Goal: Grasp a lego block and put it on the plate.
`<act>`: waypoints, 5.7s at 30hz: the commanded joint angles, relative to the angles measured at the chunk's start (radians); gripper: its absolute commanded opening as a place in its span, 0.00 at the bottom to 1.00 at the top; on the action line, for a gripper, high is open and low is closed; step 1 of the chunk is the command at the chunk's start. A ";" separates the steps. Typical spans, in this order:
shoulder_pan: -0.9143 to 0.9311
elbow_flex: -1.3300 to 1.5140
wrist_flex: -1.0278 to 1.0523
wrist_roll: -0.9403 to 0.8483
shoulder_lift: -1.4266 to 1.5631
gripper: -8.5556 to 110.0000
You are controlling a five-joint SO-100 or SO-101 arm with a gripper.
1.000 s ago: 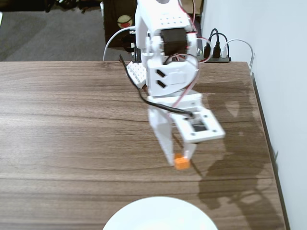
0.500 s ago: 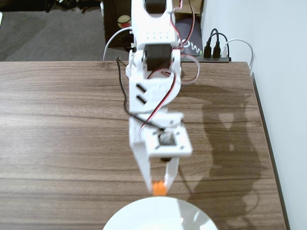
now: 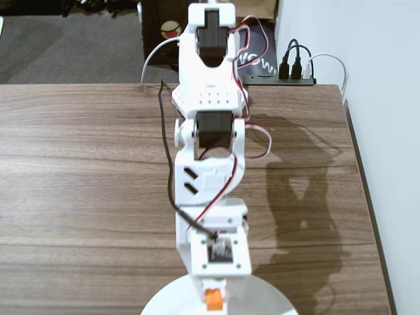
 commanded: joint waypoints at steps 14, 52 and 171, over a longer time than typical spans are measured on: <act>-0.021 -0.152 0.095 0.092 -0.135 0.12; -0.071 0.325 0.114 0.486 0.403 0.08; 0.021 1.888 0.391 1.569 2.258 0.08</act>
